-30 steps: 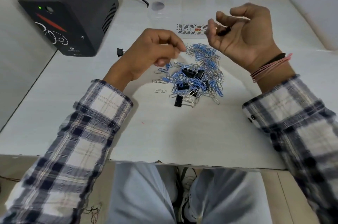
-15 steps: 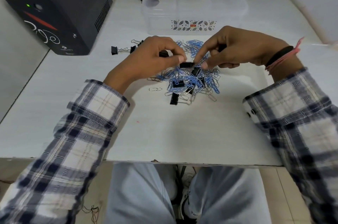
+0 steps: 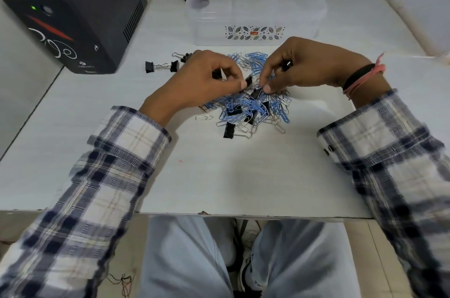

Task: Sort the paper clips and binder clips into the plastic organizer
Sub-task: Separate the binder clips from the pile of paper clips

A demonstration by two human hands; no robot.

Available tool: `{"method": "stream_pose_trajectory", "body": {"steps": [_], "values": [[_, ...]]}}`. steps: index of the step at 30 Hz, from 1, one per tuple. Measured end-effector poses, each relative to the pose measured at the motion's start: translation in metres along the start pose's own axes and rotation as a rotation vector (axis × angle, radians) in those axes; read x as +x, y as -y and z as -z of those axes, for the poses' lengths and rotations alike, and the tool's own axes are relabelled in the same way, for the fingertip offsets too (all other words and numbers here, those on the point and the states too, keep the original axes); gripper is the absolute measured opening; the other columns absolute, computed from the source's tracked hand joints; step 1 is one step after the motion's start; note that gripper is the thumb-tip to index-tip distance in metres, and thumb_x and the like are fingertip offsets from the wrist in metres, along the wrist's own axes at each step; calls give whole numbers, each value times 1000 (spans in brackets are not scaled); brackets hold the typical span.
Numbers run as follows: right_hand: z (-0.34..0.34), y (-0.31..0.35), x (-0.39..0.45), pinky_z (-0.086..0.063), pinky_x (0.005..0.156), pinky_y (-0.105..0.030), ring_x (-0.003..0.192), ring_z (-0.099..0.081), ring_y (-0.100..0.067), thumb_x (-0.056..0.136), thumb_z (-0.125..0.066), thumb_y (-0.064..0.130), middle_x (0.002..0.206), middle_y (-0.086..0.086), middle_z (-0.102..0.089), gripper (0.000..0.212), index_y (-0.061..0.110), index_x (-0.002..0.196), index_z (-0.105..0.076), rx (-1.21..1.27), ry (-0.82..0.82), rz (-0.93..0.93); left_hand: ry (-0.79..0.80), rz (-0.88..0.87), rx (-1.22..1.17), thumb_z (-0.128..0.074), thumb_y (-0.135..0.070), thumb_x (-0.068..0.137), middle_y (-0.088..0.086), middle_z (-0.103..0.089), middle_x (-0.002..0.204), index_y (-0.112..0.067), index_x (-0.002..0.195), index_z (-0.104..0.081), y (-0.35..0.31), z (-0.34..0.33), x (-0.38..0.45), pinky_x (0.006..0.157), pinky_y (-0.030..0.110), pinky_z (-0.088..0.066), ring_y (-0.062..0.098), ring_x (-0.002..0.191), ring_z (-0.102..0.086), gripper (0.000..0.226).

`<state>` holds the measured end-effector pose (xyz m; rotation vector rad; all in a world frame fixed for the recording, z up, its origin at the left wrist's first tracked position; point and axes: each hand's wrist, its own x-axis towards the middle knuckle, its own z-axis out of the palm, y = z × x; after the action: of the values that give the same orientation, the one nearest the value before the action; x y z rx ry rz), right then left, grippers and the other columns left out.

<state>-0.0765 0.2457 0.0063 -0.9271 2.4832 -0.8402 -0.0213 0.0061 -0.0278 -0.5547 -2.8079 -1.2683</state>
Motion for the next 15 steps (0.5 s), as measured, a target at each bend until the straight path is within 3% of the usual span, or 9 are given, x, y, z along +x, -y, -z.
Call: {"method": "stream_pose_trajectory", "body": {"steps": [4,8,11,13,15], "values": [[3,-2,0,-40,65,-29,55,-46,-11,85,-78,15,61,2,-57,5,18,89,-78,-95,-80,-28,-98,21,-102,-72,-27,95,-15,-66,75,-5,97,-74,6,7,2,59,16,-42,3,59,-49,22],[5,-2,-2,-37,60,-29,50,-39,-15,83,-74,4,52,3,-50,16,14,95,-76,-34,-103,-39,-72,1,-85,-79,-31,89,-19,-68,80,-12,106,-75,3,-1,3,57,10,-39,-1,55,-48,26],[0,6,-2,-29,50,-23,45,-35,-8,84,-80,16,47,10,-48,8,14,92,-79,25,-18,-13,-46,-51,84,-83,-35,84,-4,-70,103,-22,119,-75,3,-9,5,67,5,-42,-4,74,-58,38],[-3,10,-2,-26,49,-22,47,-34,-9,81,-83,32,50,7,-47,15,18,86,-80,19,18,0,-58,-57,172,-82,-37,83,-5,-66,104,-25,117,-76,5,-9,8,72,3,-39,-1,85,-59,36],[-6,12,-2,-27,53,-26,50,-34,-10,78,-84,40,53,3,-47,23,19,81,-79,-1,16,-12,-80,-46,211,-81,-40,83,-6,-63,104,-28,110,-78,6,-9,10,74,11,-38,4,89,-57,29]]}}
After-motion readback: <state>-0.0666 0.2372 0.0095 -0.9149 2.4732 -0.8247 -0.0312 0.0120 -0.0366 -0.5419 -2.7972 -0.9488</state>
